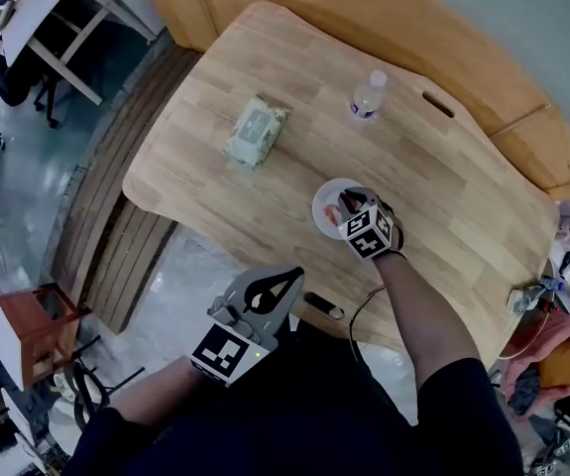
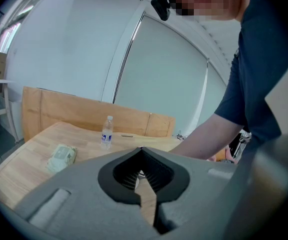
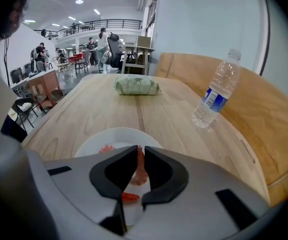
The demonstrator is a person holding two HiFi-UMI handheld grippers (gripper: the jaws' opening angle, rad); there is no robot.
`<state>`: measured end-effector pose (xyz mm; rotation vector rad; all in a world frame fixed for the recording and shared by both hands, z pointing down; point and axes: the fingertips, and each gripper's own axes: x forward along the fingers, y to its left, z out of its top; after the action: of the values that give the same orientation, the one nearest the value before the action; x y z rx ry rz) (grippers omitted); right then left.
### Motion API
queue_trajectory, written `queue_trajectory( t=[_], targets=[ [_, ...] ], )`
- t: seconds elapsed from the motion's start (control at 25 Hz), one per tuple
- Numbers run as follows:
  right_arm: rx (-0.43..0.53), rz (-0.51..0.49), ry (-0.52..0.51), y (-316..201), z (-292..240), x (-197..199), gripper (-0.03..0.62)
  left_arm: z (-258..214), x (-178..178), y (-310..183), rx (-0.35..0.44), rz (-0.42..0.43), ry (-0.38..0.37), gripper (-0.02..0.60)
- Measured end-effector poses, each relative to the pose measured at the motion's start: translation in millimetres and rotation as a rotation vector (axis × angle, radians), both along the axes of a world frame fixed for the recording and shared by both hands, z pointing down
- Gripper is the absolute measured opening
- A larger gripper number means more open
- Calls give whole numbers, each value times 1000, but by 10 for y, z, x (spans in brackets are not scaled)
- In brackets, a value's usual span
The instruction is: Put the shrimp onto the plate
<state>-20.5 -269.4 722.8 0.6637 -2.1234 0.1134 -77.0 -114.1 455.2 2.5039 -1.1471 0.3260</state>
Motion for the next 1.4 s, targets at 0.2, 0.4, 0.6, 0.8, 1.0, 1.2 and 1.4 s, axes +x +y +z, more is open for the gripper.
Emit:
queue_trajectory(
  t=[0.2, 0.4, 0.6, 0.8, 1.0, 1.2, 1.4],
  targets=[
    [0, -17, 27, -6, 84, 13, 51, 21, -25, 14, -8, -7, 2, 5],
    [-2, -29, 32, 4, 126, -8, 52, 37, -44, 39, -14, -9, 0, 5],
    [-4, -29, 29, -2, 149, -46, 54, 50, -59, 61, -18, -7, -4, 5],
    [-20, -33, 14, 1, 162, -62, 69, 69, -50, 91, -24, -2, -6, 5],
    [-8, -23, -17, -6, 69, -50, 104, 48, -22, 118, -18, 10, -6, 5],
    [26, -15, -53, 36, -140, -51, 104, -14, 7, 141, -6, 19, 1, 5],
    [53, 8, -89, 127, -381, 5, 104, -89, 74, 169, 18, 47, -6, 5]
  ],
)
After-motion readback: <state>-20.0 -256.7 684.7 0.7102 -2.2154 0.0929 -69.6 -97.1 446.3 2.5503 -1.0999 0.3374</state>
